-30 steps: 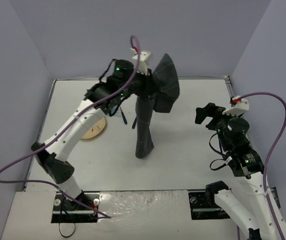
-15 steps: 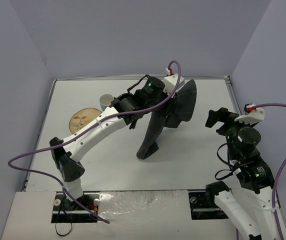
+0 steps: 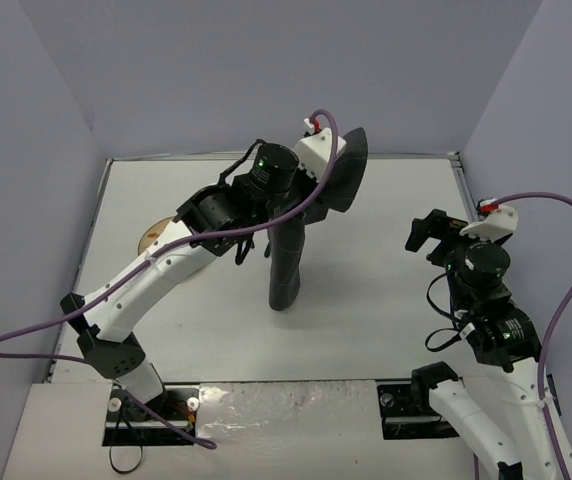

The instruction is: Set the dinner table for one person

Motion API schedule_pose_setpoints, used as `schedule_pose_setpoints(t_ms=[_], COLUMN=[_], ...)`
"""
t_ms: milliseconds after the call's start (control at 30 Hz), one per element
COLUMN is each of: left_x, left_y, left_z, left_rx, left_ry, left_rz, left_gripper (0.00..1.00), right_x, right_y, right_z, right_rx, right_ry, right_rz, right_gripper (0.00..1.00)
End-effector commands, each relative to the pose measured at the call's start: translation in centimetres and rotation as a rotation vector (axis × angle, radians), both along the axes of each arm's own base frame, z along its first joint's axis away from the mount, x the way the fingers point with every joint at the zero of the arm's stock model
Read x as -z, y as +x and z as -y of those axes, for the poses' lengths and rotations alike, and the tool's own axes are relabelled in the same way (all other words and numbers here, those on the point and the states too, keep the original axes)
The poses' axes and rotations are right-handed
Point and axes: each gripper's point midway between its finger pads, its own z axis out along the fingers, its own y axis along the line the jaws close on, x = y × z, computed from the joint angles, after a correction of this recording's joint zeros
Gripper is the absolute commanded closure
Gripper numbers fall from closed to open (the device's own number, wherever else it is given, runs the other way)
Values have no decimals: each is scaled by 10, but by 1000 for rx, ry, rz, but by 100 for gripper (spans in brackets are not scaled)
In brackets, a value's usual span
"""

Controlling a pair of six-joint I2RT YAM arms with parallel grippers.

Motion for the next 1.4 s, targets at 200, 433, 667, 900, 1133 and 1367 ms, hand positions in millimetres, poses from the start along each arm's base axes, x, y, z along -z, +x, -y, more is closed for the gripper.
schedule_pose_setpoints(t_ms=[200, 433, 667, 900, 1133, 1367], left_x=[-55, -27, -7, -7, 87, 164], left_y=[7, 29, 90, 77, 26, -7], left_z=[-33, 10, 13, 59, 125, 142], left_rx=[-118, -65, -209, -181, -112, -56], left_ry=[-27, -12, 67, 14, -53, -86], left_rz=[195, 154, 216, 225, 47, -178], left_gripper=[100, 100, 100, 100, 89, 37], right_x=[-19, -19, -16, -20, -17, -14], right_y=[1, -2, -2, -9, -29, -41], right_z=[-1, -1, -1, 16, 46, 59], right_rx=[3, 0, 3, 85, 246, 315], right_ry=[28, 42, 43, 34, 52, 54], right_rz=[69, 75, 70, 83, 95, 95], right_gripper=[0, 0, 0, 0, 0, 0])
